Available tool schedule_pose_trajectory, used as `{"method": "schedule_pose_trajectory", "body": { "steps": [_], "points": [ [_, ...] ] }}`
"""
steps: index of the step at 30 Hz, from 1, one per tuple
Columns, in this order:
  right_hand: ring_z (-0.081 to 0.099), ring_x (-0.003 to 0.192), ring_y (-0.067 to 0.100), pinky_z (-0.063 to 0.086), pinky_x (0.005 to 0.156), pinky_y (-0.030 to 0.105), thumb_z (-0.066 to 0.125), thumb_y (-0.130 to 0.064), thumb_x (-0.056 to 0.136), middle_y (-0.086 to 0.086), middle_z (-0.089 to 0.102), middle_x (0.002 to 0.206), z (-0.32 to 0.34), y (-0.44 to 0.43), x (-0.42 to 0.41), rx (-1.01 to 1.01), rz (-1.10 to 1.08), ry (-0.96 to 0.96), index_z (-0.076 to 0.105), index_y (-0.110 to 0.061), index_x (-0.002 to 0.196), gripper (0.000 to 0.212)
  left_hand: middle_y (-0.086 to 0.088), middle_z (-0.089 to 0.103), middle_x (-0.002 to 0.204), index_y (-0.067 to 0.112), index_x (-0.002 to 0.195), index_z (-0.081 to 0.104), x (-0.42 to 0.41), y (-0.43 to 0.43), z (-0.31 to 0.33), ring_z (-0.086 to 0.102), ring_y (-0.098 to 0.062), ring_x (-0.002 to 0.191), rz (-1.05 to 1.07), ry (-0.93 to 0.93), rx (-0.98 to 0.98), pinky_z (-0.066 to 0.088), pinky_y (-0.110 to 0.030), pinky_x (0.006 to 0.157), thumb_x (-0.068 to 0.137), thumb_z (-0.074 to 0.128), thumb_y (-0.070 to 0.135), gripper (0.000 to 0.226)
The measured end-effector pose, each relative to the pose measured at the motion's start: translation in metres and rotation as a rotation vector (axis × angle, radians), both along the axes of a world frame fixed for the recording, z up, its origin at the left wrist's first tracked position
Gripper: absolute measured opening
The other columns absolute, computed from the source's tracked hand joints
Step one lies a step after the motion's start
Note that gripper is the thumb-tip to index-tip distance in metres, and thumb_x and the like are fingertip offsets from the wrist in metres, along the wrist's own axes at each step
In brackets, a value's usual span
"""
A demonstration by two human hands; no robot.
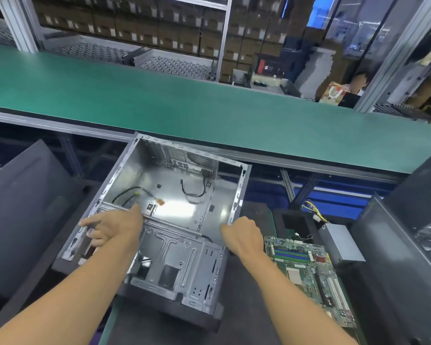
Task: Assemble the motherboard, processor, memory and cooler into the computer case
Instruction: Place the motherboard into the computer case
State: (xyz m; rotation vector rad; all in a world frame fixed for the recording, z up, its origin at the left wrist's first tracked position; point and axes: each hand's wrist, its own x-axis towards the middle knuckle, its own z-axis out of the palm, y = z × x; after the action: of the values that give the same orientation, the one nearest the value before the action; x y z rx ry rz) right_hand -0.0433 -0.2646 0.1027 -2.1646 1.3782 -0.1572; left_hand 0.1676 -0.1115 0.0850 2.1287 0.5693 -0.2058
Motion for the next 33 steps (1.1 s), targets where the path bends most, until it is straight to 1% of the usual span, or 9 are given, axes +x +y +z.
{"method": "schedule_pose_trajectory", "body": {
  "steps": [3, 11, 15, 17, 20, 23, 27, 31, 33],
  "points": [
    [0.060, 0.074, 0.027, 0.037, 0.057, 0.028, 0.053, -0.040, 0.080, 0.000, 0.061, 0.078, -0.007, 0.005, -0.004, 0.061, -0.016, 0.028, 0.057, -0.013, 0.075, 0.028, -0.030, 0.045, 0.136, -0.006, 0.149, -0.003, -0.002, -0.001, -0.004, 0.036, -0.043, 0.126, 0.041, -0.033, 0.032, 0.025, -0.052, 0.106, 0.065, 0.083, 0.046, 0.130],
    [0.062, 0.070, 0.022, 0.039, 0.054, 0.025, 0.053, -0.040, 0.075, 0.001, 0.066, 0.084, -0.030, 0.015, -0.023, 0.252, -0.100, 0.065, 0.063, -0.014, 0.082, 0.029, -0.029, 0.050, 0.133, -0.013, 0.146, -0.006, -0.017, -0.005, -0.013, 0.039, -0.040, 0.126, -0.303, -0.041, 0.310, 0.029, -0.048, 0.099, 0.072, 0.073, 0.057, 0.129],
    [0.070, 0.057, 0.025, 0.056, 0.048, 0.031, 0.053, -0.044, 0.075, 0.002, 0.069, 0.086, -0.036, 0.012, -0.028, 0.352, -0.101, 0.070, 0.067, -0.012, 0.089, 0.038, -0.028, 0.048, 0.135, -0.015, 0.145, -0.008, -0.018, -0.008, -0.015, 0.038, -0.040, 0.126, -0.410, -0.026, 0.387, 0.029, -0.046, 0.098, 0.078, 0.066, 0.058, 0.124],
    [0.073, 0.067, 0.032, 0.061, 0.052, 0.039, 0.051, -0.054, 0.078, 0.005, 0.068, 0.093, -0.034, 0.003, -0.028, 0.391, -0.092, 0.111, 0.062, -0.010, 0.100, 0.050, -0.028, 0.044, 0.139, -0.013, 0.145, -0.012, -0.013, -0.004, -0.017, 0.035, -0.041, 0.130, -0.445, -0.024, 0.394, 0.026, -0.048, 0.104, 0.081, 0.058, 0.062, 0.121],
    [0.061, 0.113, 0.039, 0.053, 0.090, 0.044, 0.052, -0.064, 0.086, 0.018, 0.059, 0.128, -0.034, -0.027, -0.020, 0.059, -0.137, 0.137, 0.042, -0.003, 0.130, 0.076, -0.026, 0.041, 0.142, -0.004, 0.149, -0.006, -0.007, 0.008, -0.017, 0.029, -0.041, 0.134, -0.468, -0.012, 0.400, 0.021, -0.051, 0.109, 0.081, 0.046, 0.068, 0.112],
    [0.038, 0.133, 0.039, 0.038, 0.105, 0.048, 0.063, -0.054, 0.088, 0.020, 0.038, 0.147, -0.026, -0.053, 0.000, -0.282, -0.050, 0.052, 0.026, -0.005, 0.149, 0.087, -0.025, 0.038, 0.142, 0.004, 0.150, 0.013, -0.009, 0.025, -0.011, 0.029, -0.040, 0.133, -0.488, -0.008, 0.457, 0.021, -0.052, 0.107, 0.078, 0.045, 0.069, 0.102],
    [0.009, 0.154, 0.031, 0.012, 0.124, 0.049, 0.061, -0.050, 0.092, 0.010, 0.008, 0.168, -0.035, -0.076, 0.031, -0.308, 0.233, 0.218, 0.008, -0.016, 0.161, 0.094, -0.018, 0.036, 0.136, 0.008, 0.129, 0.048, -0.017, 0.058, -0.008, 0.028, -0.037, 0.127, -0.475, -0.181, 0.610, 0.024, -0.052, 0.105, 0.079, 0.050, 0.064, 0.075],
    [0.010, 0.154, 0.032, 0.008, 0.123, 0.052, 0.059, -0.058, 0.092, 0.009, 0.011, 0.168, -0.049, -0.084, 0.044, -0.314, 0.301, 0.338, 0.004, -0.019, 0.161, 0.097, -0.010, 0.003, 0.155, 0.032, 0.142, 0.029, -0.026, 0.084, -0.014, 0.004, -0.042, 0.139, -0.423, -0.051, 0.491, 0.020, -0.063, 0.105, 0.081, 0.058, 0.062, 0.074],
    [0.023, 0.149, 0.033, 0.013, 0.122, 0.052, 0.060, -0.059, 0.090, 0.011, 0.024, 0.163, -0.052, -0.084, 0.045, -0.385, 0.286, 0.344, 0.009, -0.018, 0.160, 0.097, -0.010, -0.005, 0.153, 0.033, 0.143, 0.019, -0.031, 0.085, -0.018, 0.022, -0.045, 0.128, -0.344, 0.015, 0.291, 0.035, -0.055, 0.096, 0.083, 0.063, 0.043, 0.075]
  ]
}}
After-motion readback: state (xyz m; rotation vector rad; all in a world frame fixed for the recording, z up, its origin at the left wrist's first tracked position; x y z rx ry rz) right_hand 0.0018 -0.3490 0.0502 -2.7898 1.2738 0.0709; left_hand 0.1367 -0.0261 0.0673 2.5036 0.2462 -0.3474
